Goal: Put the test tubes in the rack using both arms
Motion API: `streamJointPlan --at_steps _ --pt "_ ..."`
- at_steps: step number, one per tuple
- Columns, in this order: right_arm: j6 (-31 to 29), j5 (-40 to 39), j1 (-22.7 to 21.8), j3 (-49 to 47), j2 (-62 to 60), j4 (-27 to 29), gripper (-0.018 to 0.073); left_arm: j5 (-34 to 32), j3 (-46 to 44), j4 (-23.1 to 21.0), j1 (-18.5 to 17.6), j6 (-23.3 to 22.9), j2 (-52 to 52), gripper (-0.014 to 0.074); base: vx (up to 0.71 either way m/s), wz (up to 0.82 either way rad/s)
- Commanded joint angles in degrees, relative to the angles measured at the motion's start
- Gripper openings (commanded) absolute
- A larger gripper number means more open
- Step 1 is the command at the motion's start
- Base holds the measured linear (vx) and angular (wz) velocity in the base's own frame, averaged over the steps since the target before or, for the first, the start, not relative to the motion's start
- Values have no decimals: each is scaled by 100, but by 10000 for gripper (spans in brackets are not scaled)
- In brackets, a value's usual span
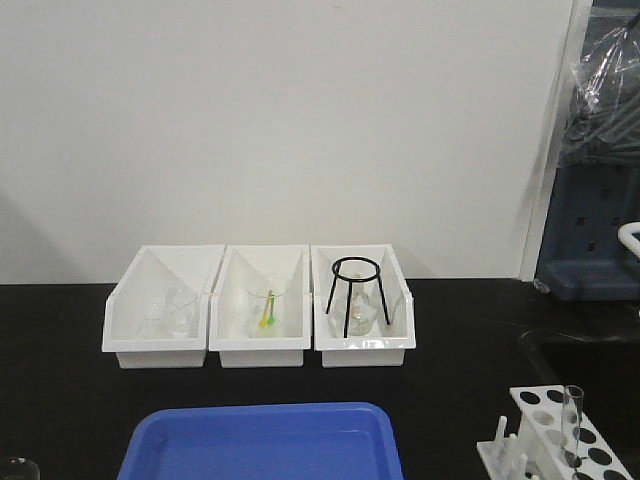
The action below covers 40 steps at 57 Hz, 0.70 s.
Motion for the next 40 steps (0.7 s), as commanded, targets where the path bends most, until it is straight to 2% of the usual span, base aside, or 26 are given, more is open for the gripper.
streamJointPlan --at_steps 1,40 --pt "-23 -314 -13 79 -69 -32 -13 -439 -142 -34 9 -44 -76 -4 0 0" --pt "-23 -248 -20 79 -76 -32 -13 -439 -142 -34 9 -44 -76 -4 0 0"
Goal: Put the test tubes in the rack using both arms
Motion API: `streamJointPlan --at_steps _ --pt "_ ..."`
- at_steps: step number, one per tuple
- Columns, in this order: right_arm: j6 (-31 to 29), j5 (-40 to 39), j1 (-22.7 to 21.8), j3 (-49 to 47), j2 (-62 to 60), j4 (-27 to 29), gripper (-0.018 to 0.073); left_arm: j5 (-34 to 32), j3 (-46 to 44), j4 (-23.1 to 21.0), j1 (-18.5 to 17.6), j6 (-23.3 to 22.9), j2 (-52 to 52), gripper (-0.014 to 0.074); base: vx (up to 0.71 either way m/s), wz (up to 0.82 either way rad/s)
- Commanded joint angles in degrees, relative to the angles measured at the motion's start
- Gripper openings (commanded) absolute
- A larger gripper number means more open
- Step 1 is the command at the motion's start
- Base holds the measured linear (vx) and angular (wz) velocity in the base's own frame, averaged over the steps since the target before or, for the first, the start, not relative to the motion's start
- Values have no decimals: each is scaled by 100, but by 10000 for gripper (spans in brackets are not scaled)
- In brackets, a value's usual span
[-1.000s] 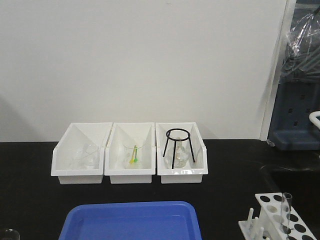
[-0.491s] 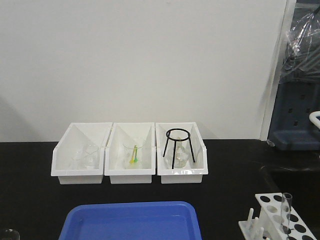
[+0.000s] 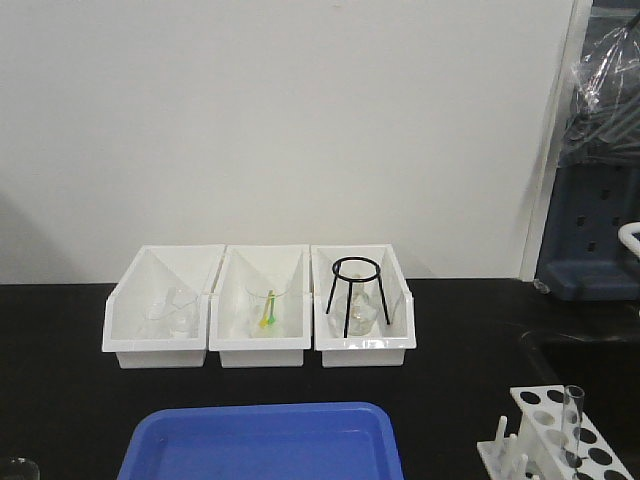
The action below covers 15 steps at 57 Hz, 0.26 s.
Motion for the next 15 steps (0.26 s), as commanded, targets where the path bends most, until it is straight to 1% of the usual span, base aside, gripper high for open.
streamJointPlan --at_steps 1,15 --pt "-23 -456 -20 79 -40 -32 -13 -451 -142 -34 9 -44 -72 -4 0 0" --pt "-23 -456 -20 79 -40 -32 -13 -451 -142 -34 9 -44 -72 -4 0 0"
